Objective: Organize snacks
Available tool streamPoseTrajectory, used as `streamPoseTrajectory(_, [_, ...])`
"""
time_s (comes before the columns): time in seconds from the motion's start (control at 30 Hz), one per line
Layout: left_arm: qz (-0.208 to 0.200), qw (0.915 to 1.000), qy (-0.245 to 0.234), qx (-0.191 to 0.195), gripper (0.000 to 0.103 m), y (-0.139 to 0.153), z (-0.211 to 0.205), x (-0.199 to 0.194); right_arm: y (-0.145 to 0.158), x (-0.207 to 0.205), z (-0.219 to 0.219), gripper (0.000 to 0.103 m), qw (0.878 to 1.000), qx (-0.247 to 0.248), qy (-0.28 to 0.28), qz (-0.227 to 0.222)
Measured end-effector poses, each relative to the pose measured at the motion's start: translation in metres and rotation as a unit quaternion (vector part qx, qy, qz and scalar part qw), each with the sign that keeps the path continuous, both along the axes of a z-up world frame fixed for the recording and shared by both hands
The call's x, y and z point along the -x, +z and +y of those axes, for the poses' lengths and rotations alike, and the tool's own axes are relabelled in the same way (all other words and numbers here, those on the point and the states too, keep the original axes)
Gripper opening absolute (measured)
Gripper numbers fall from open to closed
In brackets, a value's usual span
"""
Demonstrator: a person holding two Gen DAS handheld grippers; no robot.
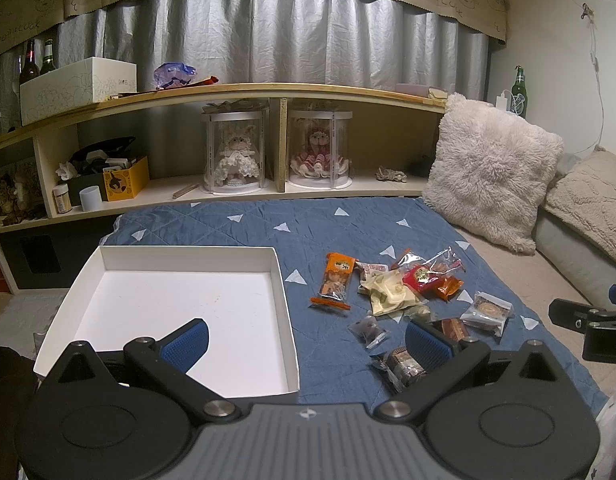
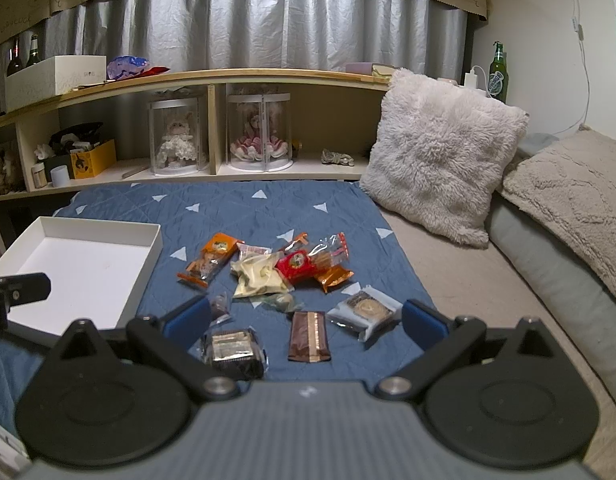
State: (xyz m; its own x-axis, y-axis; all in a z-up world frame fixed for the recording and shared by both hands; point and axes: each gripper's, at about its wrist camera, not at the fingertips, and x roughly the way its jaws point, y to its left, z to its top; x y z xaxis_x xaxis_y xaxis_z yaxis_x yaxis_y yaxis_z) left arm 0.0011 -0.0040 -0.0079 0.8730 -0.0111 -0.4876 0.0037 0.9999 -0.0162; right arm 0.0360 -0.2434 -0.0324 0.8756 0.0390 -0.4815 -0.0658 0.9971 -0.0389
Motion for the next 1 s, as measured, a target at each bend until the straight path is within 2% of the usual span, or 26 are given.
streamPoseTrajectory(0.53, [0.011, 0.9999, 0.008, -0.001, 0.103, -0.003, 0.000, -0.008, -0.002, -0.004, 0.000, 0.102, 1.000, 0.001, -0.002, 0.016])
streamPoseTrajectory(0.73, [0.019, 0.9997, 0.013, -0.008, 0.103, -0.002, -0.005, -0.024, -0.002, -0.017, 0.000, 0.102, 0.999, 0.002, -0.007, 0.043])
streamPoseTrajectory(1.0, [0.049, 0.9982, 0.033, 0.011, 0.103, -0.007, -0.006, -0.054, -0.008, -0.041, -0.002, 0.102, 0.997, -0.009, -0.004, 0.079])
